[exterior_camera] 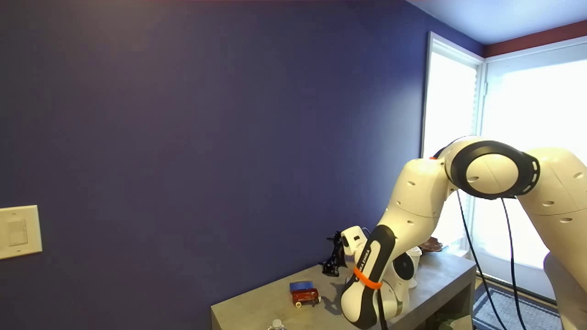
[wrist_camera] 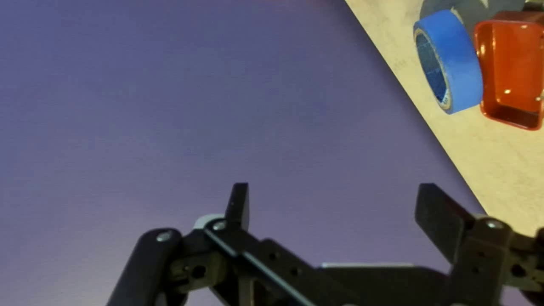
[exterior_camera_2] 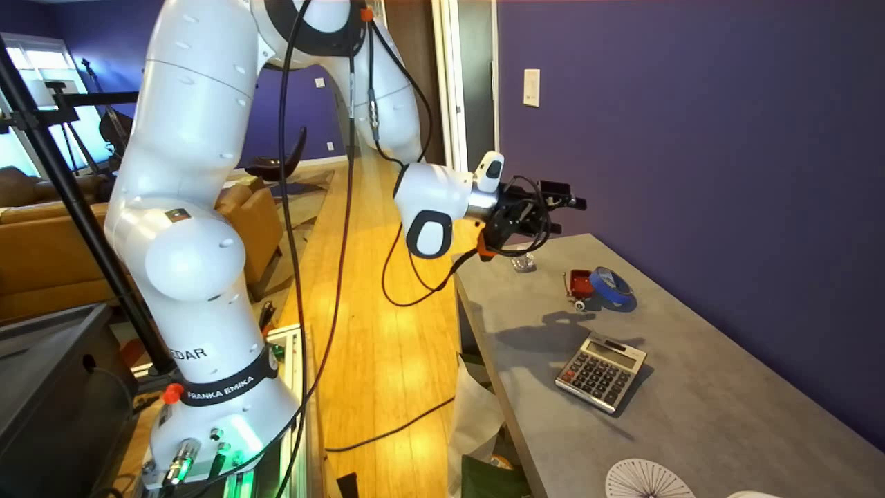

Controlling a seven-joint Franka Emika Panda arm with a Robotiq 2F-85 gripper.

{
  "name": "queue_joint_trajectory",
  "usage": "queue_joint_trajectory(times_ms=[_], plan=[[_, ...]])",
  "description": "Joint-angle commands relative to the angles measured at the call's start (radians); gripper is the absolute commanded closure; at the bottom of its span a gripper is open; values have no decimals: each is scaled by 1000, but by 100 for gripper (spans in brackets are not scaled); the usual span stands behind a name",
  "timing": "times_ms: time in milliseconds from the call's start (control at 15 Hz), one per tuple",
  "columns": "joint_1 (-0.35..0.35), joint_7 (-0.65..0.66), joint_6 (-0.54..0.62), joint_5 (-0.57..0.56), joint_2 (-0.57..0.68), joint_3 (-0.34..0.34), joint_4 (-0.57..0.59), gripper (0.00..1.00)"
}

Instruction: Put the blue tape in the toy cart

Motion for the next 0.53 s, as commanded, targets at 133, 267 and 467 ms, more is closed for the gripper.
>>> queue_joint_trajectory(times_ms=[133, 267, 467], plan=[[-24, -287, -178, 216, -219, 79, -71, 0], [35, -377, -266, 314, -270, 38, -66, 0], [56, -561, -363, 491, -324, 35, -42, 0]])
